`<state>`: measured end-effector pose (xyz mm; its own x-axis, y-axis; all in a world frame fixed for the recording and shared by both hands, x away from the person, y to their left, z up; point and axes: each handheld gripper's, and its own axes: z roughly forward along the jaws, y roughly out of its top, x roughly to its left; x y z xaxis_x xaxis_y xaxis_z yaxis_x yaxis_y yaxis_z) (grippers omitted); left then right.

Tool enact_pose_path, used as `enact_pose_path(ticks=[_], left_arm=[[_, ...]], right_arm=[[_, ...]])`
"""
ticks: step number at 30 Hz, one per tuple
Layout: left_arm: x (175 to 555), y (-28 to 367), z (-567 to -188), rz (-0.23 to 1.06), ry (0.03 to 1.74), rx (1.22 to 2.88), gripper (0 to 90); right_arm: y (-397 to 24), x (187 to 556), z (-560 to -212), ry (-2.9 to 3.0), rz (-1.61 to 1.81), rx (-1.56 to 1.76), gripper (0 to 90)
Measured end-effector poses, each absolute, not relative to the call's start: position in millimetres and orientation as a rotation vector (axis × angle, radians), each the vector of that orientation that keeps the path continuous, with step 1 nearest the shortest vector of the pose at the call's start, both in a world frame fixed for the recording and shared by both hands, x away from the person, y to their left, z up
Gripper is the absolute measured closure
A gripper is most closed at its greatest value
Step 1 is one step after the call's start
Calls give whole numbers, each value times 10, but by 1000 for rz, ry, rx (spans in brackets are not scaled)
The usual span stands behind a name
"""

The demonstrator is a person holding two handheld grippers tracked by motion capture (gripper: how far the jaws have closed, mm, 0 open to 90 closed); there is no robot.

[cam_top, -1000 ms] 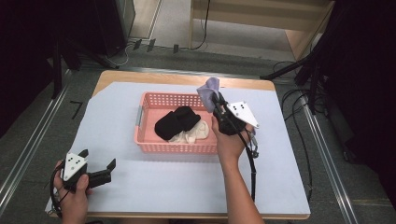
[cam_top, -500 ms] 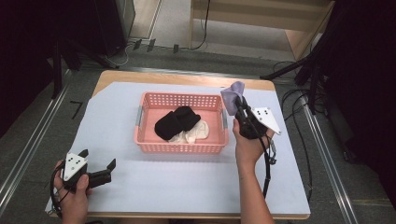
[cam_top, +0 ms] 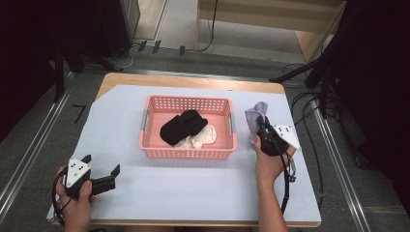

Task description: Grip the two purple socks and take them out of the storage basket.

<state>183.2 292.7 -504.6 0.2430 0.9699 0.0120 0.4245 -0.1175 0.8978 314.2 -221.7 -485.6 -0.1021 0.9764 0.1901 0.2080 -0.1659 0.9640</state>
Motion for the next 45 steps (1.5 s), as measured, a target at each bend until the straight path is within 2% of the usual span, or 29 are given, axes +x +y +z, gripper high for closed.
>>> enact_pose_path(ticks=[4,5,16,19,29,45], left_arm=[[1831,2926,-5045,830,1307,1688,2],[1829,2926,-5044,831,1307,1689,1],[1823,2924,-5045,840,1302,1688,1],[1820,2920,-5046,843,1302,1684,2],[1823,2914,-5049,846,1299,1682,2],[1816,2914,-5043,847,1298,1693,2]], right_arm=[[-2263,3095,-4935,1360,1332,1456,760],[-2292,3065,-4965,1351,1326,1473,699],[-2444,2823,-4910,1308,1440,1455,506],[-2512,2710,-4889,1300,1491,1444,310],[-2708,2458,-4937,1350,1425,1436,224],[-3092,2114,-5080,1331,1354,1510,220]])
